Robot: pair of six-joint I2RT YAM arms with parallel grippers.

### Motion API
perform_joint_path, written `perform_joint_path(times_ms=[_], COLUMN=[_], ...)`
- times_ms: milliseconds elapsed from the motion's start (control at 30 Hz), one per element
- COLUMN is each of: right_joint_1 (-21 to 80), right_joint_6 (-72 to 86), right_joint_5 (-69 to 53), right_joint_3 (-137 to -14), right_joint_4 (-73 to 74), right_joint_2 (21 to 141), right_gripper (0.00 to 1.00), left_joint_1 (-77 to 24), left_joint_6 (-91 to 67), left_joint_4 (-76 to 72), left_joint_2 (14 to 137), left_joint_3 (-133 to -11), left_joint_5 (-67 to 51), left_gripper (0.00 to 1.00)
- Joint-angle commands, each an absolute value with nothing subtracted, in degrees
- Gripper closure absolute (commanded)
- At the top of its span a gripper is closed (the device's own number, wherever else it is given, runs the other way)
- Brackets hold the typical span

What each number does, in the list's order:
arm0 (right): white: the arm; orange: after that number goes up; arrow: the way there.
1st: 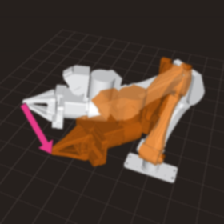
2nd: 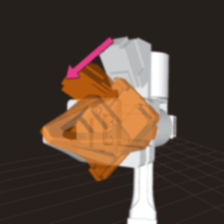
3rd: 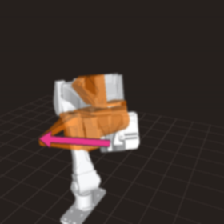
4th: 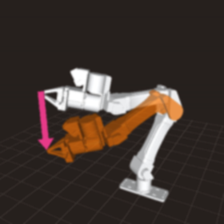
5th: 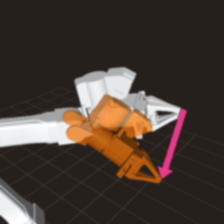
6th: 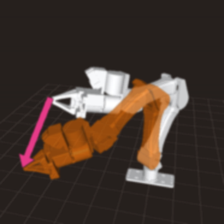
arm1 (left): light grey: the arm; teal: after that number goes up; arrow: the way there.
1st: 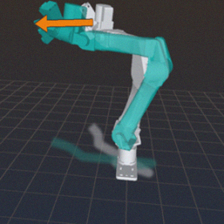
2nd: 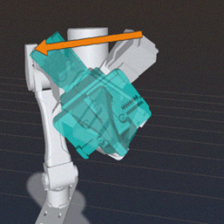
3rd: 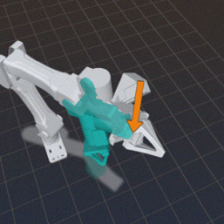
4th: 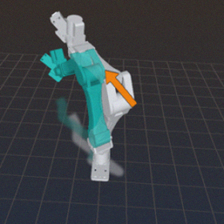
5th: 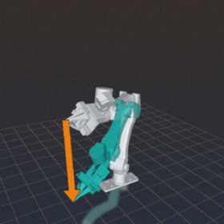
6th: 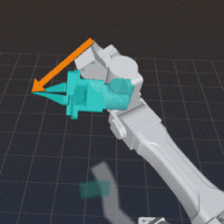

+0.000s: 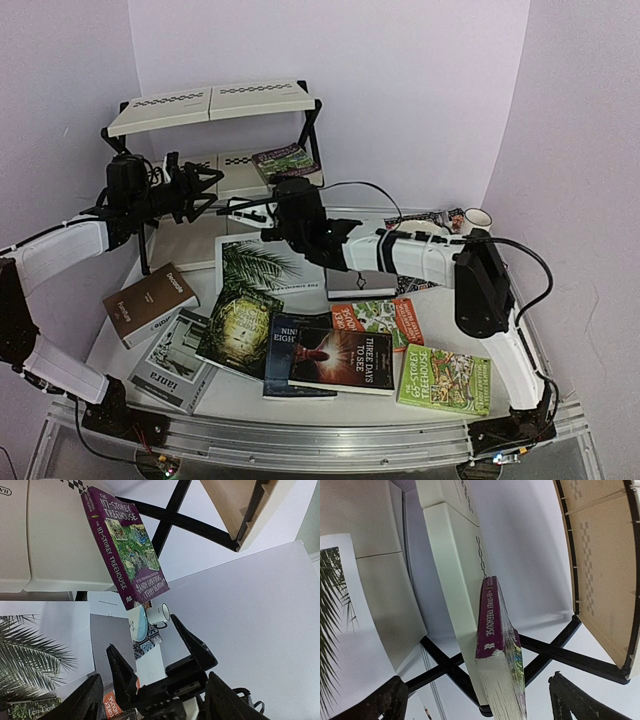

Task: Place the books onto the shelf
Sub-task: Place the book on the shelf, then hold the shelf at the corner of the board.

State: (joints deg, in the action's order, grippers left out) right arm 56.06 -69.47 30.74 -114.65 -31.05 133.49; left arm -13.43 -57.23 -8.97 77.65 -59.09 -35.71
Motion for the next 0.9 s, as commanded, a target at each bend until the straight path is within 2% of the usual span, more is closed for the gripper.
perform_joint_path(times_ms=[0, 267, 367, 567, 867], right_joint_1=[56.5, 55.3, 53.3, 47.2, 39.2], right_joint_6=[-59.0, -35.9, -25.0, -5.3, 14.8], right_joint_5=[29.6, 26.2, 24.0, 17.0, 3.0], right_joint_3=[-110.8, -100.8, -100.5, -100.8, -105.6], right_joint_4=[-31.3, -25.6, -20.2, -13.7, -10.5], right_joint_2=[123.2, 112.3, 110.3, 108.4, 111.5], right_gripper=[0.02, 0.03, 0.07, 0.07, 0.1], left_joint_1=[-13.1, -13.2, -13.6, -15.4, -15.5], left_joint_6=[-54.7, -49.4, -47.2, -37.8, -23.7], left_joint_4=[-9.0, -7.8, -7.5, -1.8, 4.7], left_joint_2=[76.5, 75.3, 74.8, 72.8, 70.9], left_joint_3=[-59.6, -59.0, -58.4, -60.2, -63.4], left_joint_5=[-34.9, -33.8, -33.0, -25.4, -15.0], left_gripper=[0.29, 0.25, 0.25, 0.24, 0.25])
